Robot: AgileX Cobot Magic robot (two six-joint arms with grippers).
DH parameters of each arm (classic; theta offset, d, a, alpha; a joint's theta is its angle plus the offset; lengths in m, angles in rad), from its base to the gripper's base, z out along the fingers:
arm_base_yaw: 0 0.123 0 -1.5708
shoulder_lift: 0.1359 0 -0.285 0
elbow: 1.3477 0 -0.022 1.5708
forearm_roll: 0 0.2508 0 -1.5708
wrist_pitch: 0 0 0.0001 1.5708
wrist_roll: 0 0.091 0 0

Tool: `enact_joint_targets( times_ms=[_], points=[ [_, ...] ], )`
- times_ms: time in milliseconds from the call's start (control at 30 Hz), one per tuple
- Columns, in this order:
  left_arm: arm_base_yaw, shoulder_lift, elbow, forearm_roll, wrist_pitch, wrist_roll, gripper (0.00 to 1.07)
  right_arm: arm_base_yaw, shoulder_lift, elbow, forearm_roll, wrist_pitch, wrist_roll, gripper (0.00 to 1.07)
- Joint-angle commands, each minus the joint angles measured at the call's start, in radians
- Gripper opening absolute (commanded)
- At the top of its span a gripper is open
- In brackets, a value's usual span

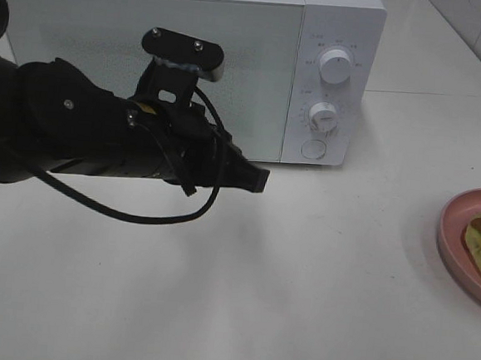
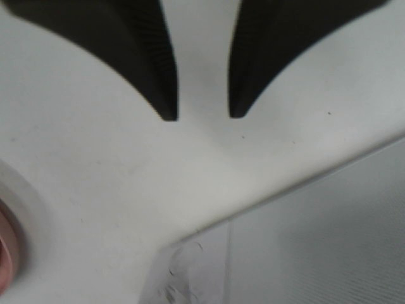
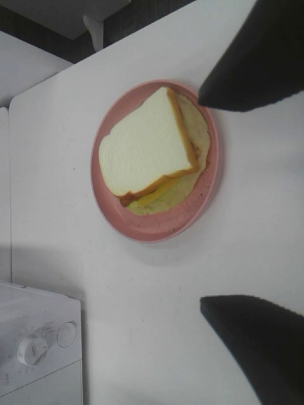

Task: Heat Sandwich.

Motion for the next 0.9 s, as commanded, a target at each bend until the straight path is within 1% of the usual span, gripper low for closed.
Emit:
enact_joint_targets(
  times_ms=[33, 67, 100, 133, 167, 233, 267, 300, 400, 433, 467, 500, 533, 567, 600, 667, 700, 733, 767, 800, 833, 867, 900],
  points=[
    [0.018, -0.011, 0.004, 0.008, 0.118, -0.001, 0.94, -0.007, -0.027, 0.002, 0.001, -0.002, -0.007, 0.76],
    [0.023, -0.011, 0.004, 0.008, 0.146, -0.001, 1.06, -0.007, -0.027, 0.002, 0.001, -0.002, -0.007, 0.76],
    [0.031, -0.014, 0.004, 0.013, 0.167, -0.002, 1.04, -0.007, -0.027, 0.002, 0.001, -0.002, -0.007, 0.76],
    [0.048, -0.019, 0.004, 0.04, 0.202, -0.002, 1.02, -0.007, -0.027, 0.002, 0.001, -0.002, -0.007, 0.76],
    [0.048, -0.019, 0.004, 0.04, 0.202, -0.002, 1.02, -0.007, -0.027, 0.002, 0.001, -0.002, -0.007, 0.76],
    [0.069, -0.032, 0.004, 0.069, 0.252, -0.002, 1.02, -0.007, -0.027, 0.002, 0.001, -0.002, -0.007, 0.76],
    [0.09, -0.048, 0.004, 0.106, 0.314, -0.002, 1.01, -0.007, -0.027, 0.002, 0.001, -0.002, -0.007, 0.76],
    [0.09, -0.048, 0.004, 0.106, 0.314, -0.002, 1.01, -0.007, -0.027, 0.002, 0.001, -0.002, -0.007, 0.76],
    [0.136, -0.084, 0.004, 0.164, 0.43, -0.01, 1.01, -0.007, -0.027, 0.002, 0.001, -0.002, -0.007, 0.76],
    [0.18, -0.112, 0.004, 0.166, 0.515, -0.043, 1.01, -0.007, -0.027, 0.002, 0.001, -0.002, -0.007, 0.76],
    [0.18, -0.112, 0.004, 0.166, 0.515, -0.043, 1.01, -0.007, -0.027, 0.002, 0.001, -0.002, -0.007, 0.76],
    [0.2, -0.121, 0.004, 0.167, 0.549, -0.061, 1.01, -0.007, -0.027, 0.002, 0.001, -0.002, -0.007, 0.76],
    [0.227, -0.134, 0.004, 0.171, 0.59, -0.08, 1.01, -0.007, -0.027, 0.002, 0.001, -0.002, -0.007, 0.76],
    [0.276, -0.156, 0.004, 0.187, 0.658, -0.101, 1.01, -0.007, -0.027, 0.002, 0.001, -0.002, -0.007, 0.76],
    [0.276, -0.156, 0.004, 0.187, 0.658, -0.101, 1.01, -0.007, -0.027, 0.002, 0.001, -0.002, -0.007, 0.76],
    [0.324, -0.179, 0.004, 0.207, 0.724, -0.11, 1.01, -0.007, -0.027, 0.002, 0.001, -0.002, -0.007, 0.76],
    [0.35, -0.19, 0.004, 0.219, 0.754, -0.116, 1.01, -0.007, -0.027, 0.002, 0.001, -0.002, -0.007, 0.76],
    [0.401, -0.209, 0.004, 0.245, 0.799, -0.138, 1.01, -0.007, -0.027, 0.002, 0.001, -0.002, -0.007, 0.76],
    [0.426, -0.22, 0.004, 0.26, 0.822, -0.152, 1.01, -0.007, -0.027, 0.002, 0.001, -0.002, -0.007, 0.76],
    [0.426, -0.22, 0.004, 0.26, 0.822, -0.152, 1.01, -0.007, -0.027, 0.002, 0.001, -0.002, -0.007, 0.76],
    [0.445, -0.229, 0.004, 0.274, 0.84, -0.165, 1.01, -0.007, -0.027, 0.002, 0.001, -0.002, -0.007, 0.76],
    [0.494, -0.253, 0.004, 0.31, 0.877, -0.196, 1.01, -0.007, -0.027, 0.002, 0.001, -0.002, -0.007, 0.76],
    [0.513, -0.265, 0.004, 0.324, 0.889, -0.215, 1.01, -0.007, -0.027, 0.002, 0.001, -0.002, -0.007, 0.76]
  ],
)
